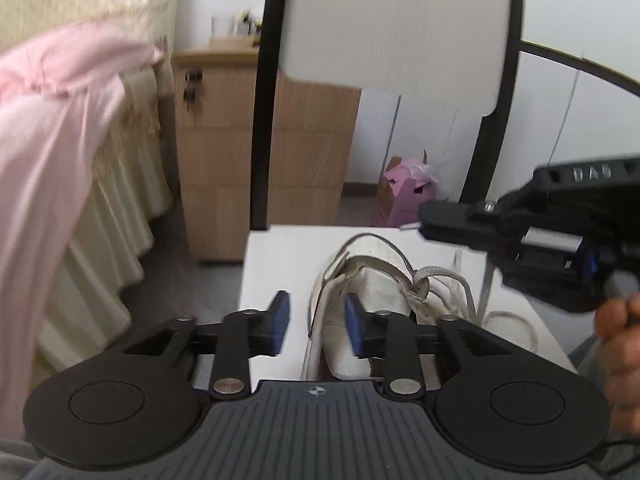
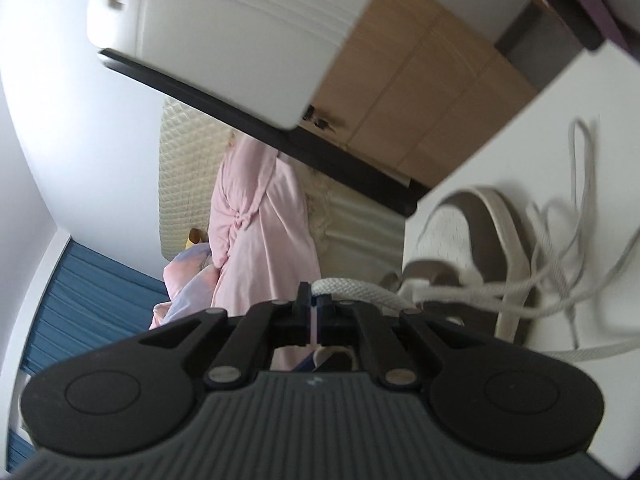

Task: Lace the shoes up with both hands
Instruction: 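Lower the held white lace to the sneaker eyelets with the right gripper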

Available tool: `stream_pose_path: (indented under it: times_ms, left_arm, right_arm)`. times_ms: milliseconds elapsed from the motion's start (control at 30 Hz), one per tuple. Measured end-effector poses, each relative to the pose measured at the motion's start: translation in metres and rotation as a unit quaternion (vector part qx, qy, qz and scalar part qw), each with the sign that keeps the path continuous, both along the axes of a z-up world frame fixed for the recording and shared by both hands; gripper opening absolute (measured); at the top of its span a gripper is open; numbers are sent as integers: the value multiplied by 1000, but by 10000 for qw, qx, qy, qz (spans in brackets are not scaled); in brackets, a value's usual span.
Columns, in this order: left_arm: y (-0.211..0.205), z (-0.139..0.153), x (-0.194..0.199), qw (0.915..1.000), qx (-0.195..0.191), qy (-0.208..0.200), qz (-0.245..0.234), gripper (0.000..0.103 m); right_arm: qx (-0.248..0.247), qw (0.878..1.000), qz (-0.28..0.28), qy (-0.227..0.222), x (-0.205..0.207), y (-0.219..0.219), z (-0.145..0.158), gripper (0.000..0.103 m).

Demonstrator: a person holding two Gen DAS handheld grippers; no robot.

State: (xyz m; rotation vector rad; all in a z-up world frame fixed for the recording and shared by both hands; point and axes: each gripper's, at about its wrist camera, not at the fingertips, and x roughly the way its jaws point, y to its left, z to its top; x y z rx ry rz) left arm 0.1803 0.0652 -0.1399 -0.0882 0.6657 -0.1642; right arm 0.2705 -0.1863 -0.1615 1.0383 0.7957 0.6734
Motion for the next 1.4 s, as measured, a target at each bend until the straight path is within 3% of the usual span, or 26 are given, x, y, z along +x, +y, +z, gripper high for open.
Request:
stream_pose_path:
  times_ms: [100, 300, 500, 600, 700, 800, 967, 1100, 1233, 1400]
  left_arm:
    - [1, -2, 3, 9999, -54, 48, 71, 12]
    - [-13, 0, -11, 9979, 464, 28, 446, 8]
    - [-7, 3, -20, 9984, 286, 117, 478, 9]
    - [-3, 10, -26, 9989, 235, -136, 387, 9]
    - [3, 23, -32, 9979, 211, -586, 173, 10]
    - [5, 31, -20, 9967, 347, -719, -136, 10]
    - [-5, 23, 16, 9892, 827, -321, -1170, 10]
    - [-12, 9, 34, 9820, 932, -20, -1642, 10]
    - [-18, 0, 40, 9764, 1046, 53, -1890, 10]
    - [-24, -11, 47, 9726, 1160, 177, -2008, 9]
  right_arm:
    - [39, 9998, 55, 187, 4, 8, -14, 3]
    - [-143, 9994, 156, 278, 4, 15, -30, 3]
    - [-167, 9993, 145, 309, 2, 13, -35, 3]
    - [-163, 9989, 203, 393, 4, 16, -40, 3]
    - [-237, 9987, 273, 357, 11, 23, -40, 3]
    - [-339, 9981, 315, 408, 17, 27, -41, 3]
    - [-564, 9964, 416, 471, 24, 30, -44, 3]
    - [-876, 9947, 366, 394, 27, 27, -39, 3]
    - [-1275, 9905, 445, 244, 30, 26, -31, 3]
    - [-2016, 9768, 701, -145, 33, 33, -19, 3]
